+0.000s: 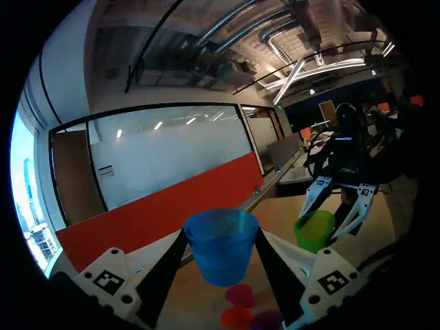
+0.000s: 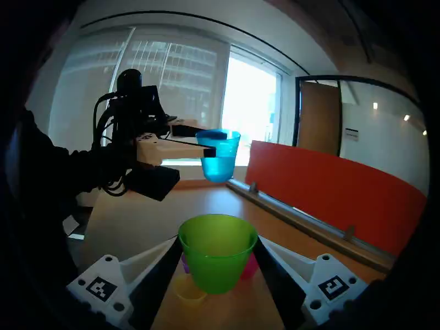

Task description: Pour water

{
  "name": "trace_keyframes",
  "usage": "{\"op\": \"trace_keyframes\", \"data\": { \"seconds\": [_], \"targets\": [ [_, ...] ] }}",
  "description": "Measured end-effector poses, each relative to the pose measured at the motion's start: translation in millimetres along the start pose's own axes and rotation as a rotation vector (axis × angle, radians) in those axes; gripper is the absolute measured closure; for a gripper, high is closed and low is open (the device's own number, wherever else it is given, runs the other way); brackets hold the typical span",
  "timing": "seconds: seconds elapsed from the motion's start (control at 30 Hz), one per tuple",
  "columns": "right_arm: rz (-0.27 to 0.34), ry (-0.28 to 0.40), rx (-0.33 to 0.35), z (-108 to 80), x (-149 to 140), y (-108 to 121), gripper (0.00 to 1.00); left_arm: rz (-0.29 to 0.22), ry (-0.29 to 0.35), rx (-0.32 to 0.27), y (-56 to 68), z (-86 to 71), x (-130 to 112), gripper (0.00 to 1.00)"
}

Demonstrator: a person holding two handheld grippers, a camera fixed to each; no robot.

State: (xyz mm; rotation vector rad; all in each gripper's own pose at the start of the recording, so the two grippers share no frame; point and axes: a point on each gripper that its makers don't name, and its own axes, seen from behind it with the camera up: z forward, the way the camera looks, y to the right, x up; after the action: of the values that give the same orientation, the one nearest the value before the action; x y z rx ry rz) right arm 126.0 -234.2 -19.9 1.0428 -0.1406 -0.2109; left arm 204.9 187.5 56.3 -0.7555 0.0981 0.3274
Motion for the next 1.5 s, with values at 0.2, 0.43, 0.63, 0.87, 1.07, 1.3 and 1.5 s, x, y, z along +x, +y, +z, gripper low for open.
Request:
{"op": "trace_keyframes", "data": {
  "seconds": [0.2,0.43,0.63,0.87,1.07,1.3,1.5],
  "targets": [
    [0.003,0.000,0.020,6.7,-3,-3,0.08,0.022,0.000,0.008,1.6,-9.8,3,0.14],
    [0.004,0.001,0.041,14.9,-5,-7,0.08,0.049,0.007,0.024,0.0,-18.8,7,0.14],
    [0.007,0.001,0.058,21.1,-7,-10,0.08,0.074,0.014,0.028,1.1,-26.2,11,0.14],
    [0.012,-0.002,0.082,28.5,-12,-15,0.08,0.086,0.022,0.034,-1.3,-34.5,16,0.14],
    [0.019,0.001,0.099,35.8,-14,-19,0.08,0.114,0.023,0.041,-0.7,-40.6,20,0.14],
    [0.027,0.010,0.116,44.2,-15,-25,0.08,0.140,0.031,0.033,4.3,-44.0,26,0.14],
    [0.035,0.016,0.131,51.7,-15,-31,0.08,0.162,0.028,0.031,8.9,-45.6,27,0.15]
  ]
}}
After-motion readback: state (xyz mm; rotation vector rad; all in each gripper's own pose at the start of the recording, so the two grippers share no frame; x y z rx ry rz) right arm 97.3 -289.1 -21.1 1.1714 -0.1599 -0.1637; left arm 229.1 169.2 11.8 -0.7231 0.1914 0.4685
